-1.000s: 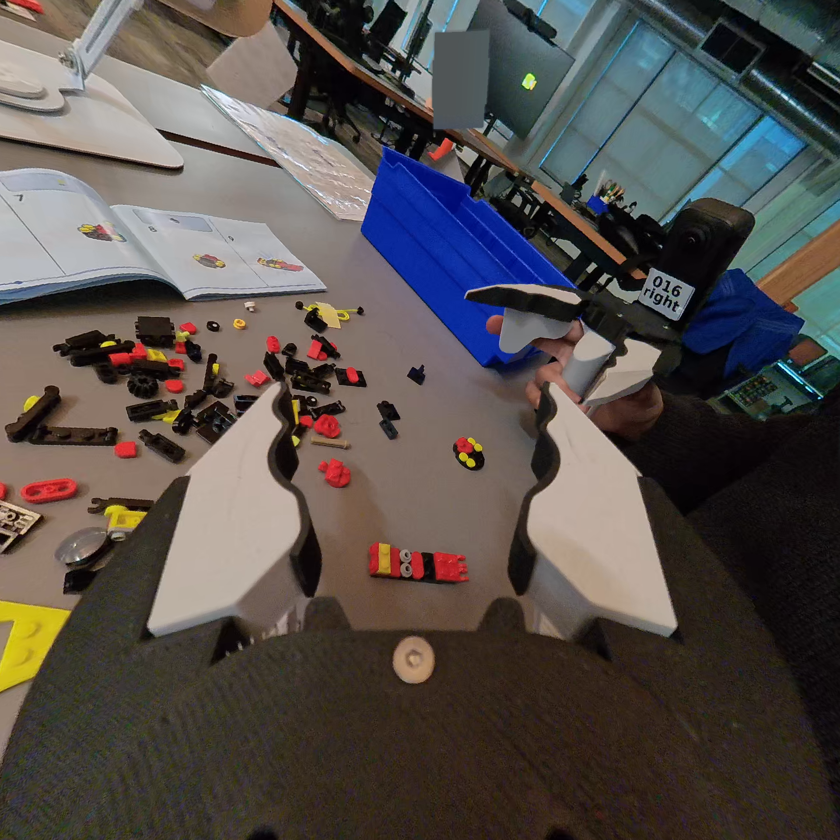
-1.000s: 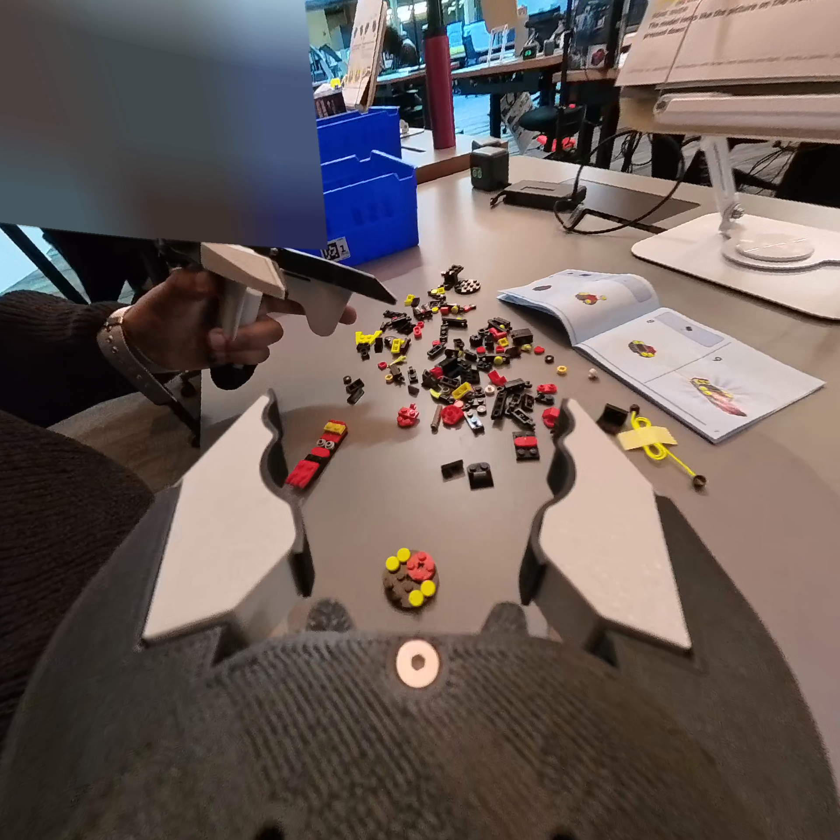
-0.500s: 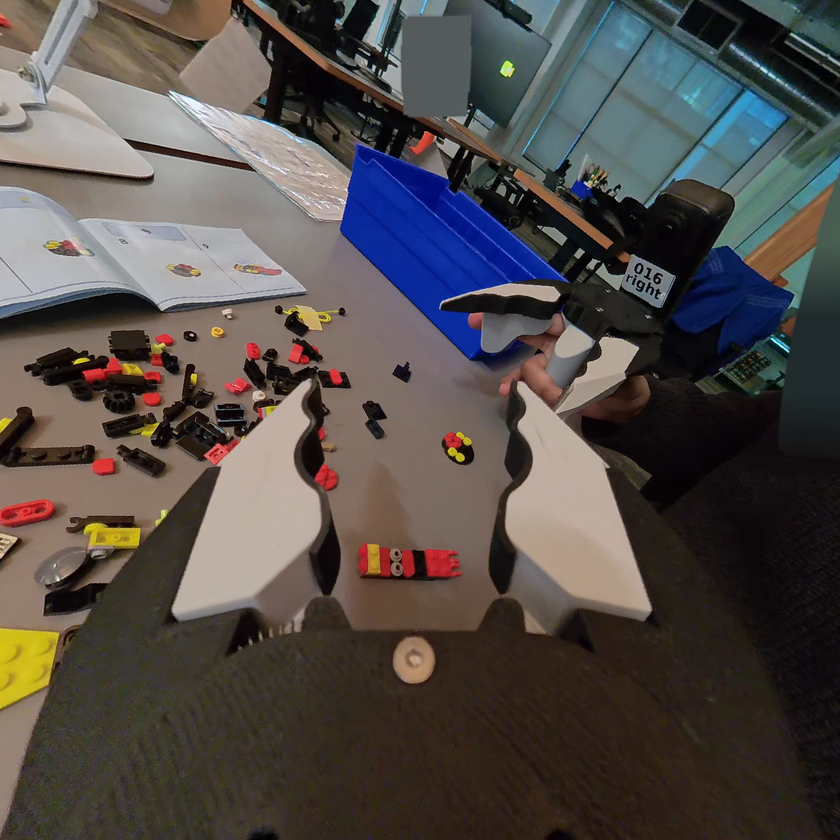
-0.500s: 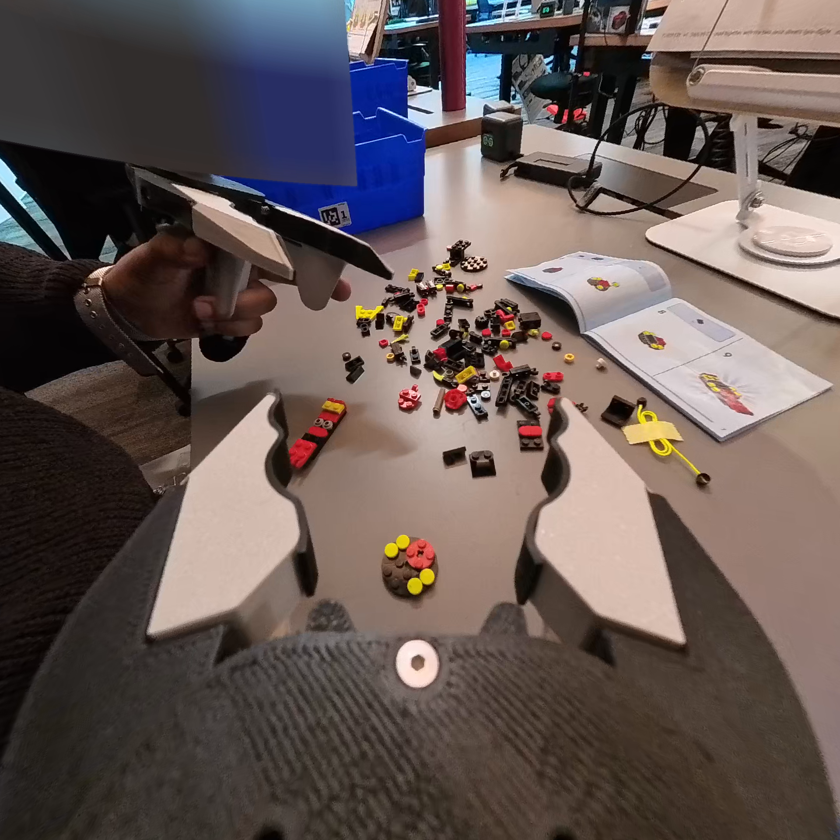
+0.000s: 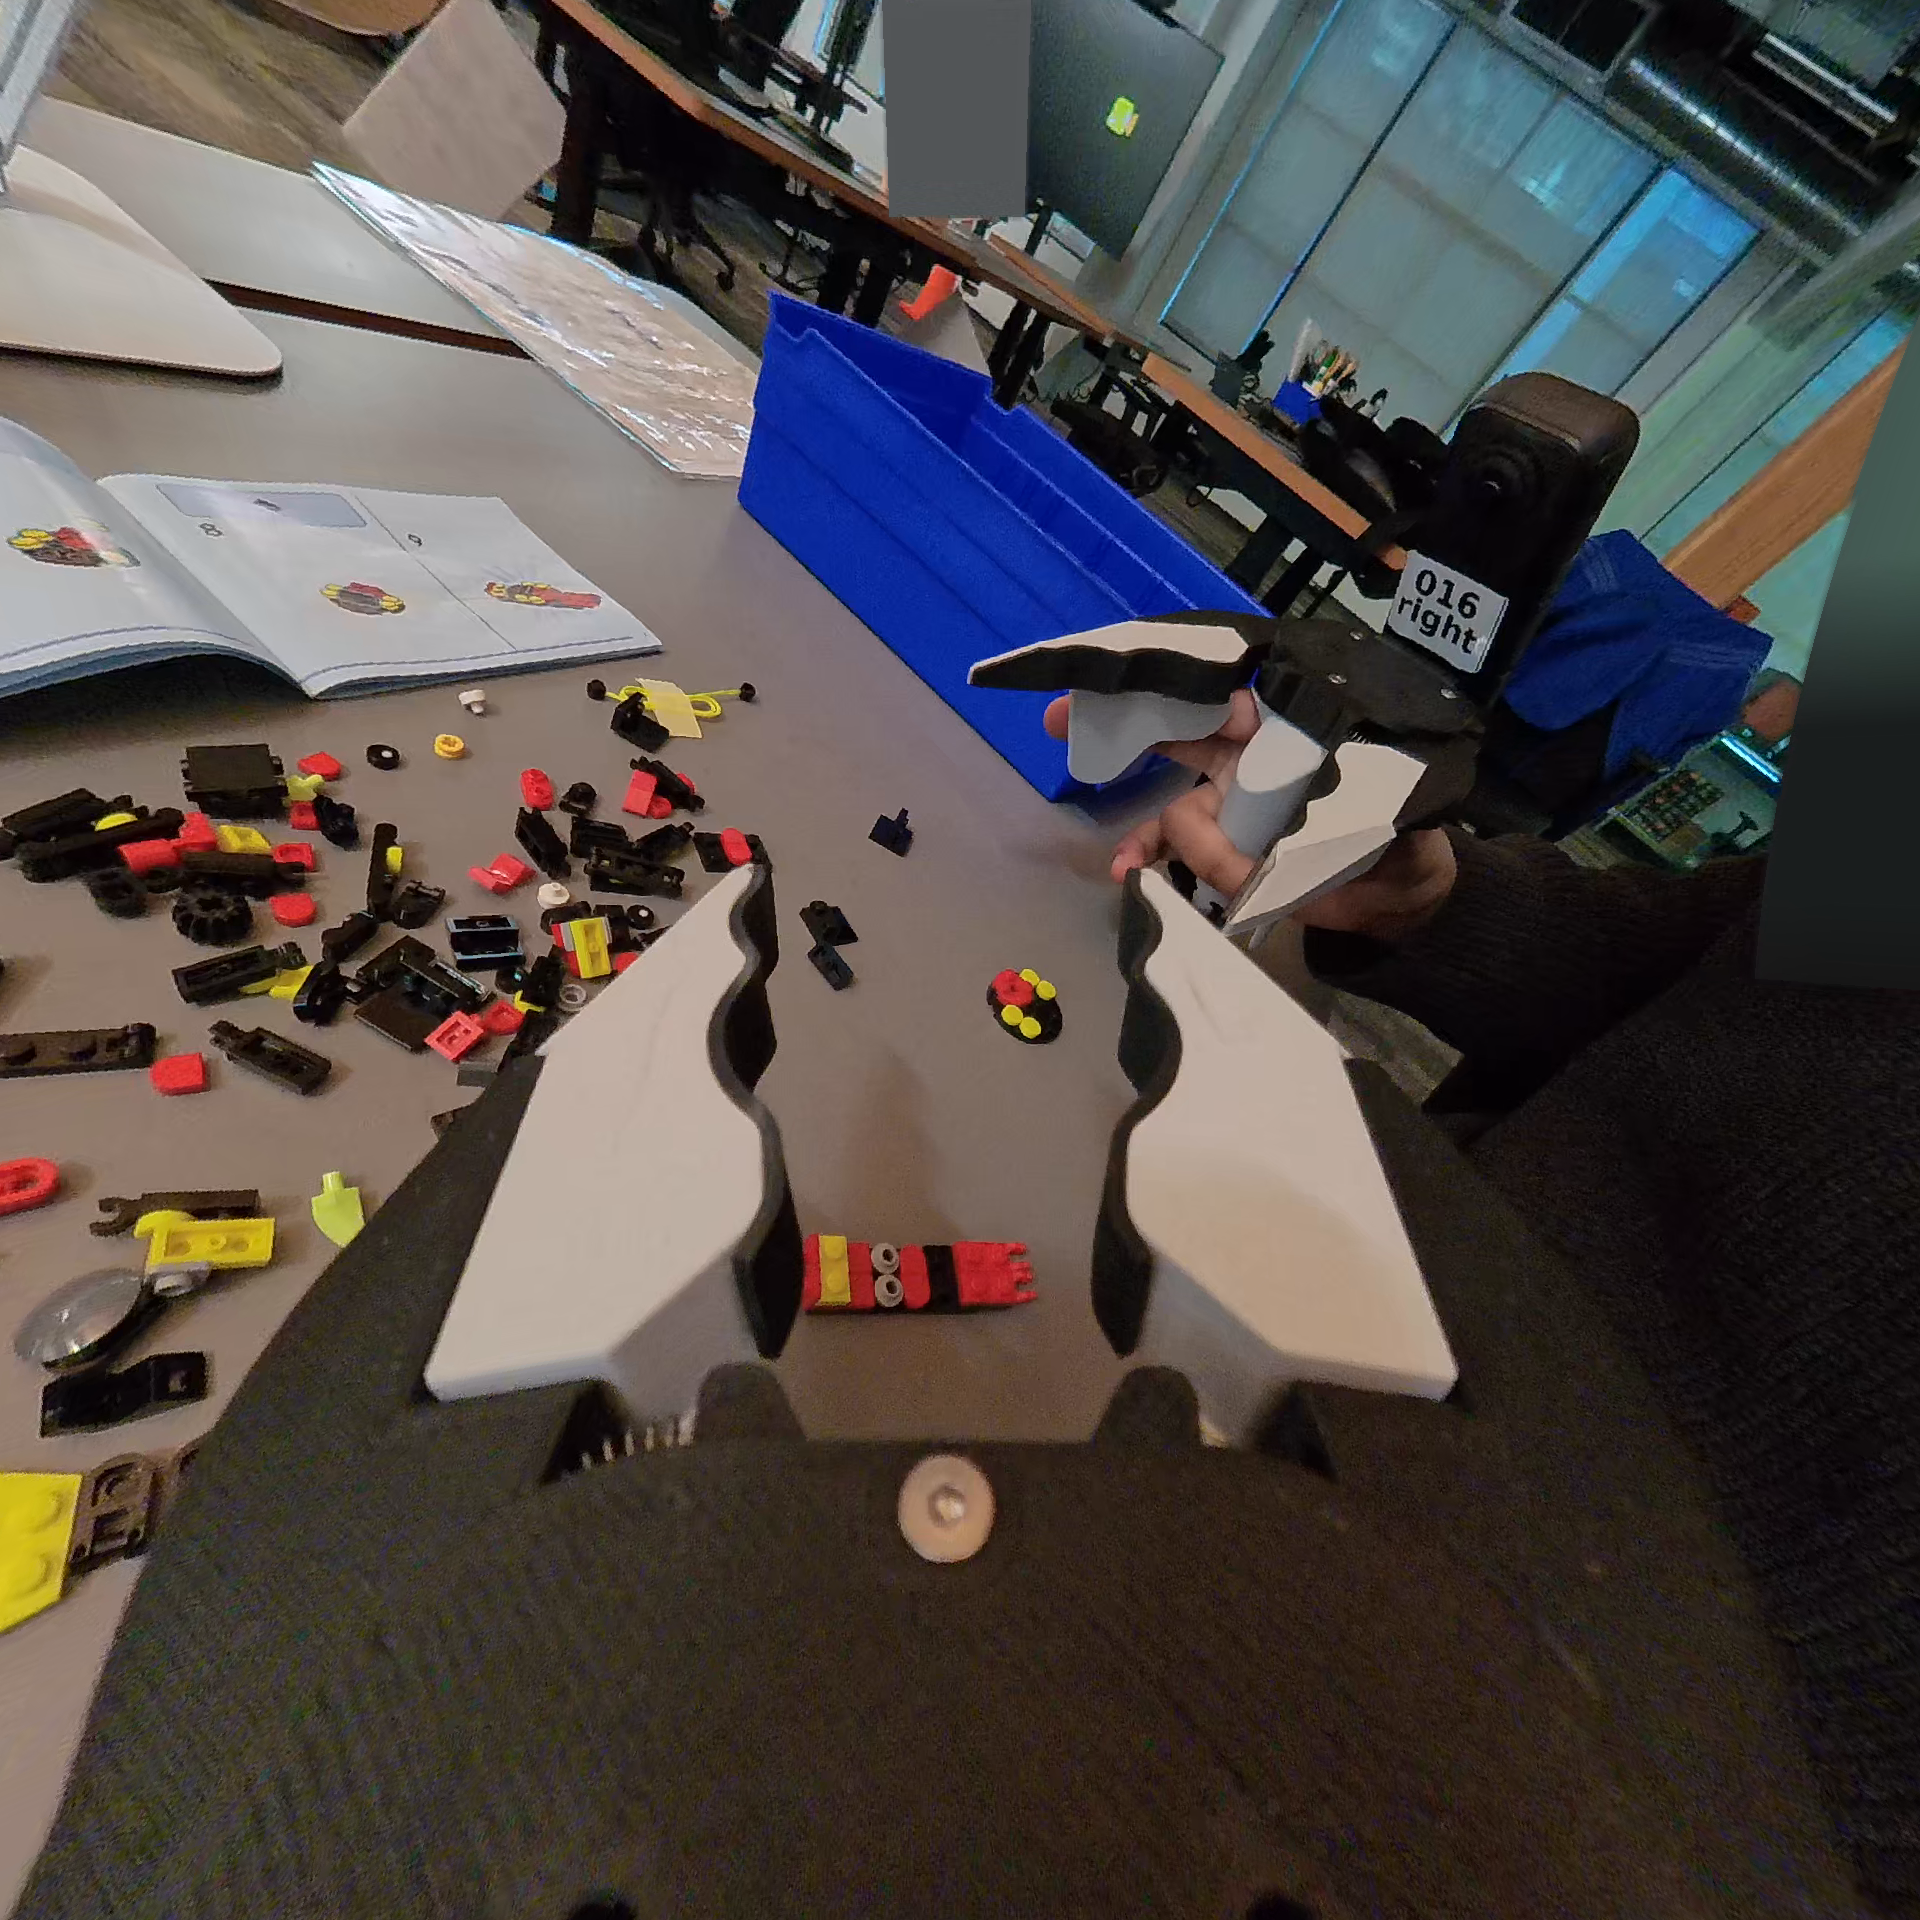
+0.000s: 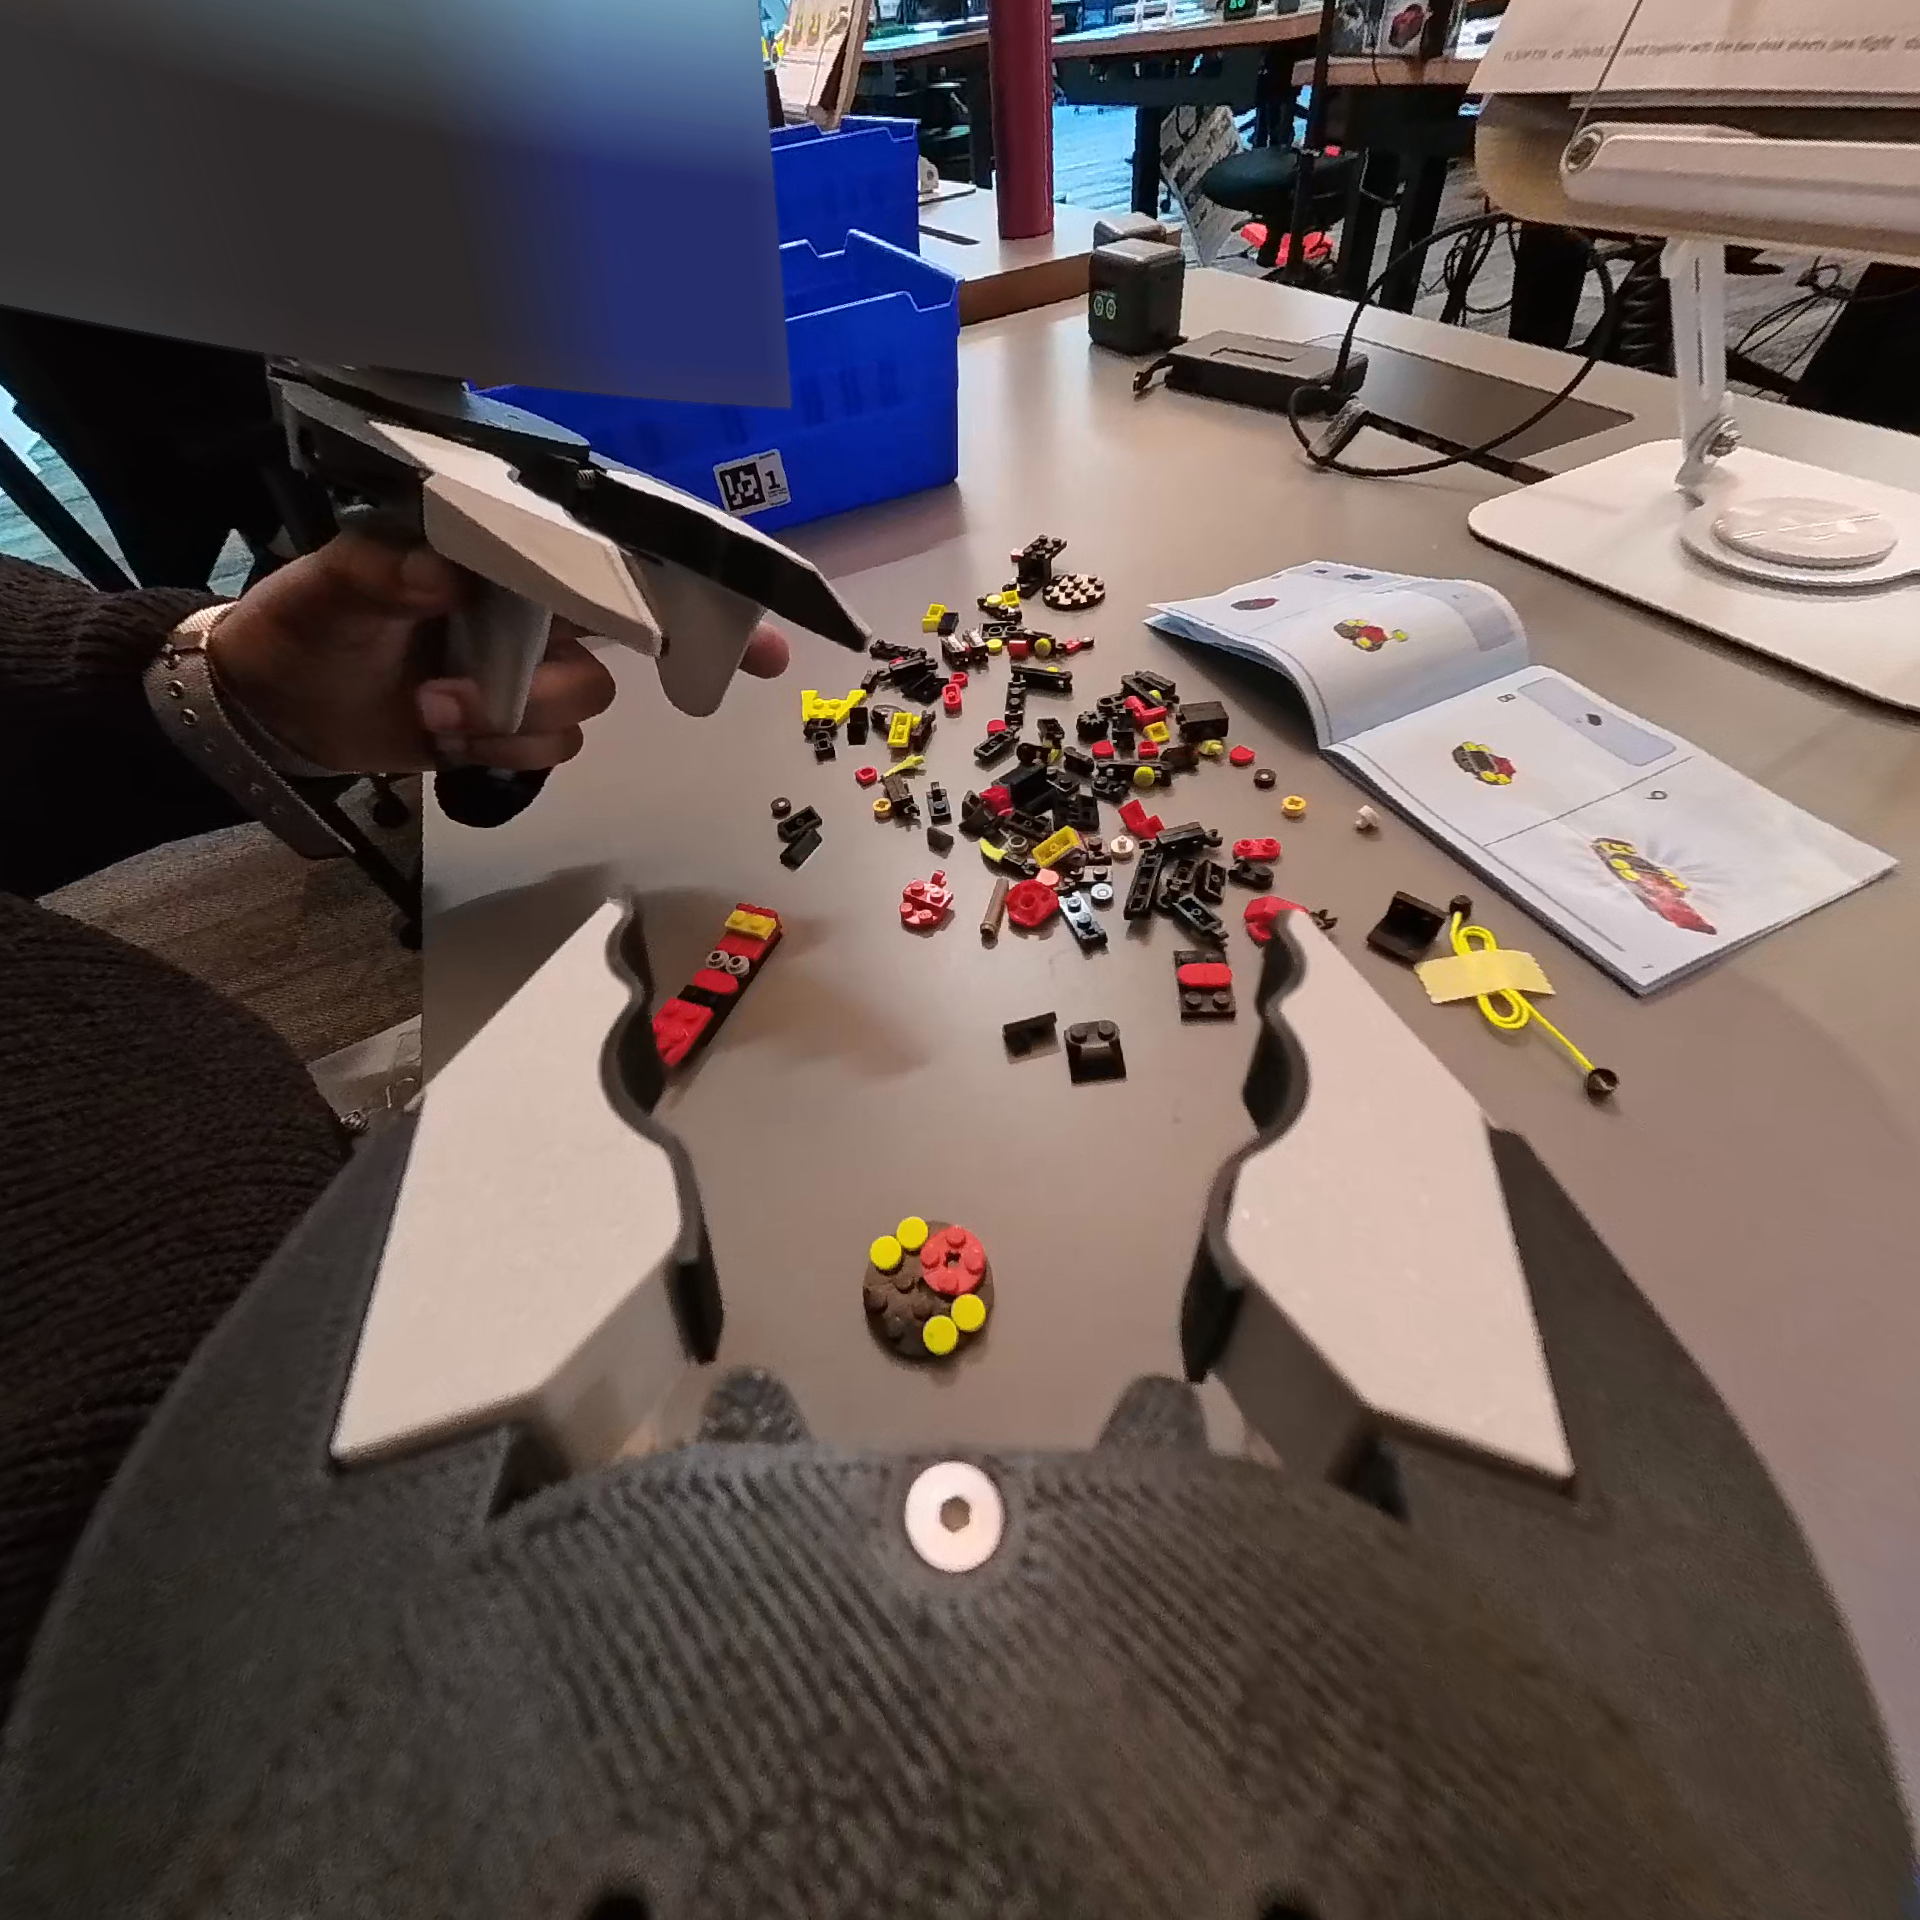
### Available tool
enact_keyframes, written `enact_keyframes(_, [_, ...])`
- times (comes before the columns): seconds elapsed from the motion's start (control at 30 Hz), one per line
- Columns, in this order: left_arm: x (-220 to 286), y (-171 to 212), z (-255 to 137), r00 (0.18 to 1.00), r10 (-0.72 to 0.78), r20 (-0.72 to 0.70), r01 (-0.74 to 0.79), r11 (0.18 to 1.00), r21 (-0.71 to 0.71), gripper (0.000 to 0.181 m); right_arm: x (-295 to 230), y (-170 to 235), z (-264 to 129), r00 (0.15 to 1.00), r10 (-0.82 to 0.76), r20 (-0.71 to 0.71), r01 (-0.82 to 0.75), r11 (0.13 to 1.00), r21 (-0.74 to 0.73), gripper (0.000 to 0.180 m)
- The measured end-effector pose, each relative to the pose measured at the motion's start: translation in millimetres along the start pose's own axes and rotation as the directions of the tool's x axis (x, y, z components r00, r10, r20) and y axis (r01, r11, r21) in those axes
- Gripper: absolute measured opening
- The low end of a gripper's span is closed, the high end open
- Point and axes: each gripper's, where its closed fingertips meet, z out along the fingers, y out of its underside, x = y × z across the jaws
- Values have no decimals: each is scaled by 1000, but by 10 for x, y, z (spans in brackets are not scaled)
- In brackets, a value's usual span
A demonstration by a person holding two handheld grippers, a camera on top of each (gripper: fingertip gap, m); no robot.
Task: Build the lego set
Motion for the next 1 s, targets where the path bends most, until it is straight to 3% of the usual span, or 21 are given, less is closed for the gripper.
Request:
enact_keyframes(0.37, [-18,22,10,1000,-18,6,18,1000,-12,71,22,33,23,1000,8,-18,-8,1000,-15,128])
enact_keyframes(0.67, [-208,-52,-36,992,-46,114,41,998,42,107,38,94,57,999,-16,-48,14,999,-50,128])
enact_keyframes(1.0, [-261,51,9,990,-68,126,69,998,-7,111,19,131,78,989,-122,-82,115,990,-87,125])
